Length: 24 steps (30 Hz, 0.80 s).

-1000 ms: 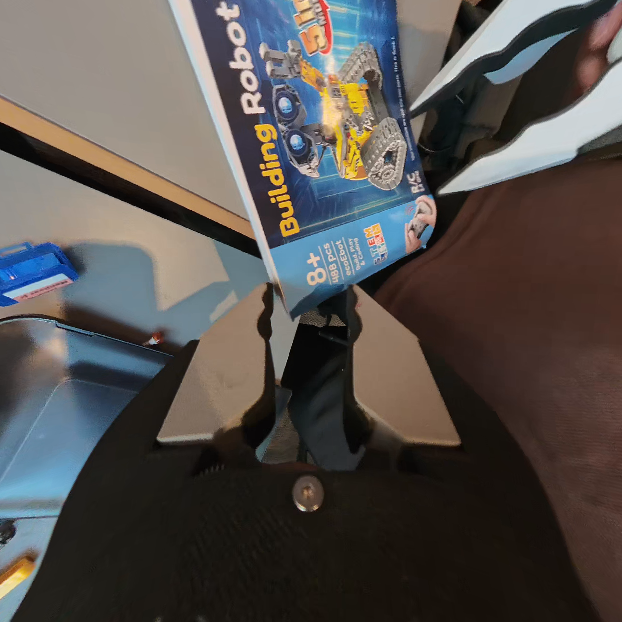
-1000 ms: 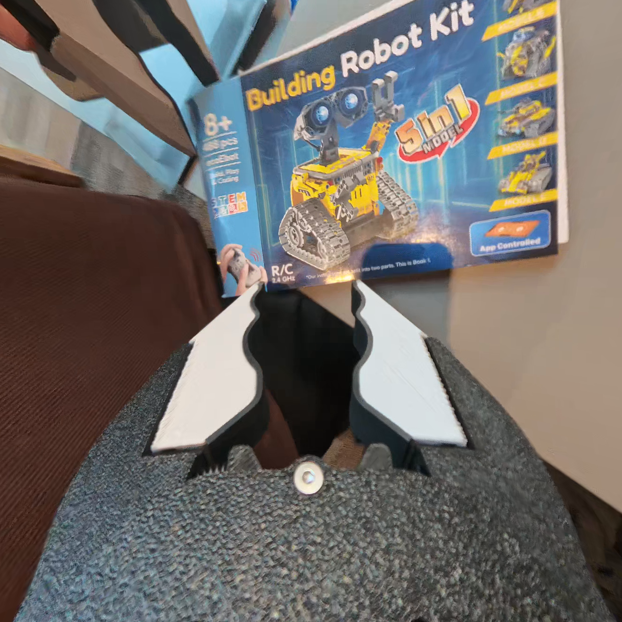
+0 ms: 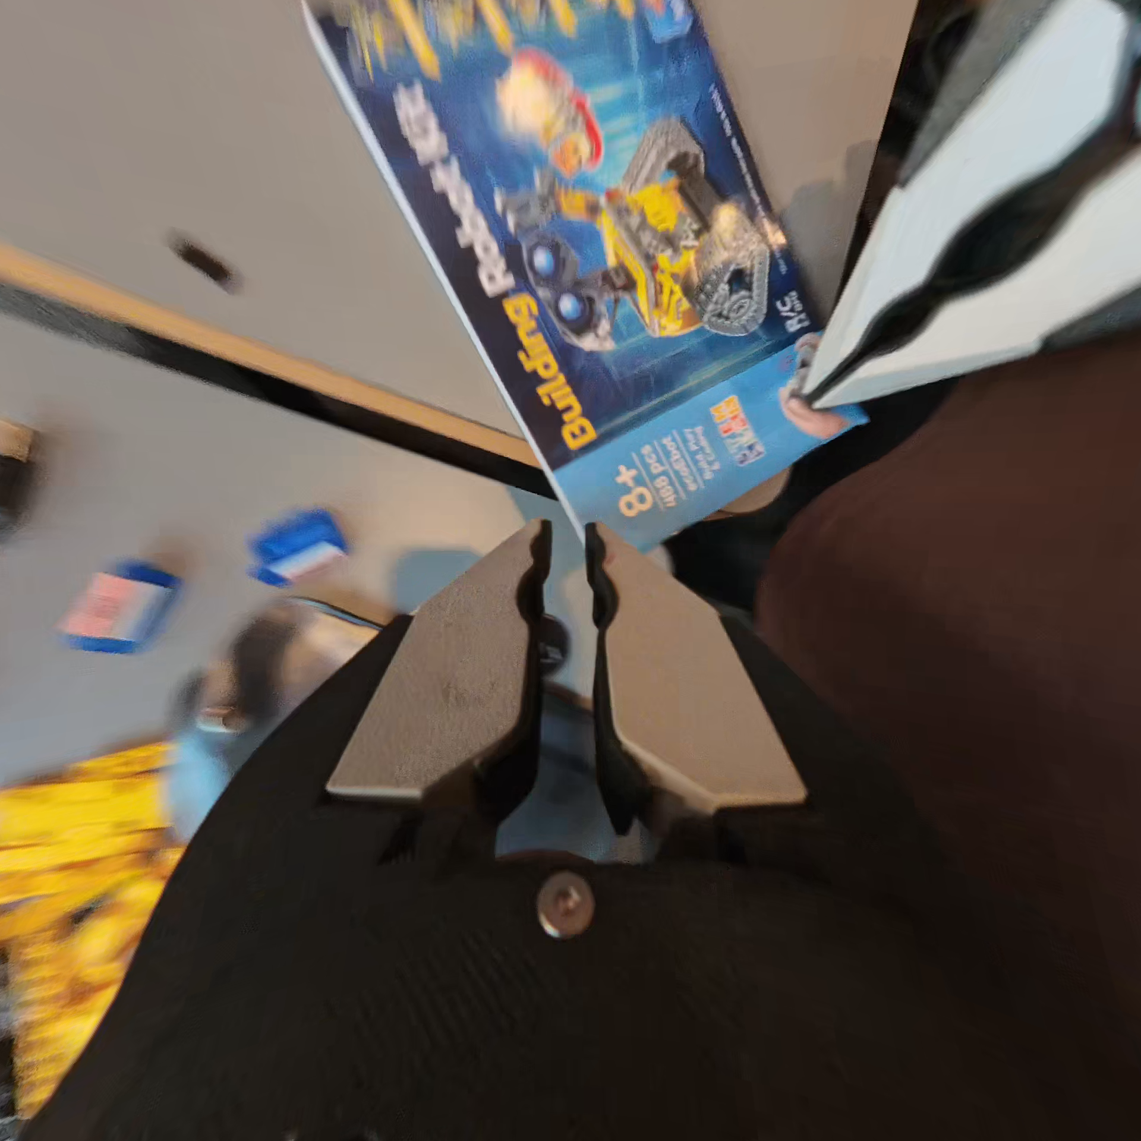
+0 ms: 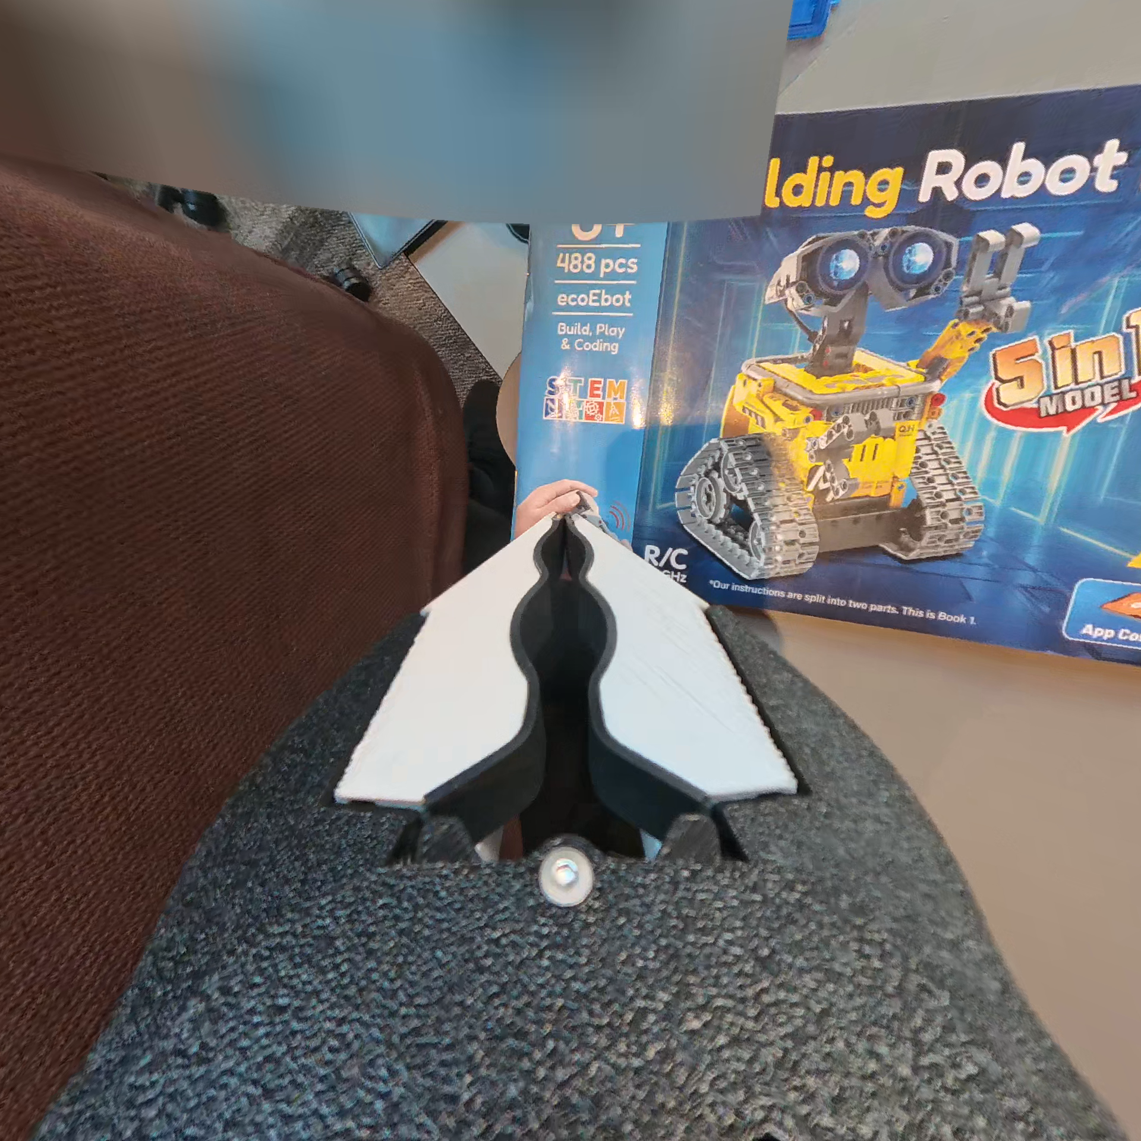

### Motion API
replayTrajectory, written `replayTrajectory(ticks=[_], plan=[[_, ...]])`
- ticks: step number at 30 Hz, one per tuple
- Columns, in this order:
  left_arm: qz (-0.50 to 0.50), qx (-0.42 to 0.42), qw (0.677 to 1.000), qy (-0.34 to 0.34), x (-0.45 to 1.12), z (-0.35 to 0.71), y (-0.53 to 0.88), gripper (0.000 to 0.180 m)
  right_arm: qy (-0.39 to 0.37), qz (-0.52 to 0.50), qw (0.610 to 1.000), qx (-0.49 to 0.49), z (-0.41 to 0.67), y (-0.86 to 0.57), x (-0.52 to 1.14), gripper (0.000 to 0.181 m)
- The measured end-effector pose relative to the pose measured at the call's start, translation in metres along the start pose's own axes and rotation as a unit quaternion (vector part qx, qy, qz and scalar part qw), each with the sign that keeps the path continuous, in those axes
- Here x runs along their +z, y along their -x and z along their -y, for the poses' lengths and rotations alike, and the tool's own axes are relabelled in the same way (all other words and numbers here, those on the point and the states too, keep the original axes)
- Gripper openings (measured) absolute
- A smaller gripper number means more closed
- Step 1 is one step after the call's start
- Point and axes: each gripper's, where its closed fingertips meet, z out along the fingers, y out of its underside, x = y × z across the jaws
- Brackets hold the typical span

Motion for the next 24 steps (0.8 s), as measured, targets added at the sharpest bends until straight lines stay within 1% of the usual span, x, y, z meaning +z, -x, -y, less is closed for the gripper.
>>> replayTrajectory(ticks=[1,2,3,5,6,7,9,12,14,17,19,24], plan=[[0.038,0.059,0.997,-0.026,-0.008,0.007,0.002,0.011,0.0,0.006,1.0,0.011,0.0,0.0,0.0,0.0],[0.056,0.108,0.992,-0.046,-0.014,0.012,-0.003,0.018,-0.002,0.011,1.0,0.022,0.0,0.0,0.0,0.0],[0.064,0.146,0.986,-0.052,-0.017,0.013,-0.009,0.026,-0.004,0.016,0.999,0.03,0.0,0.0,0.0,0.0],[0.092,0.202,0.975,-0.029,-0.016,0.008,-0.008,0.051,-0.009,0.018,0.999,0.037,0.0,-0.001,-0.001,0.0],[0.105,0.222,0.969,-0.011,-0.013,0.005,-0.005,0.06,-0.009,0.014,0.999,0.035,0.0,-0.002,-0.001,0.0],[0.107,0.242,0.964,0.003,-0.01,0.002,-0.004,0.063,-0.008,0.008,0.999,0.031,0.0,-0.002,-0.001,0.0],[0.112,0.294,0.949,0.028,-0.003,0.0,-0.005,0.06,-0.003,0.001,1.0,0.027,0.0,-0.002,-0.001,0.0],[0.137,0.388,0.909,0.071,0.009,-0.004,-0.001,0.058,0.002,0.002,1.0,0.022,0.0,-0.002,-0.001,0.0],[0.15,0.433,0.882,0.104,0.017,-0.008,0.004,0.057,0.002,0.005,1.0,0.022,0.0,-0.002,-0.001,0.0],[0.155,0.482,0.854,0.12,0.024,-0.007,0.004,0.042,0.005,0.001,1.0,0.018,0.0,-0.002,-0.002,0.0],[0.157,0.49,0.847,0.129,0.025,-0.007,0.006,0.04,0.007,-0.008,1.0,0.008,0.0,-0.002,-0.002,0.0],[0.137,0.469,0.864,0.122,0.019,-0.007,0.003,0.028,0.008,-0.029,1.0,-0.009,0.003,-0.001,-0.005,0.0]])
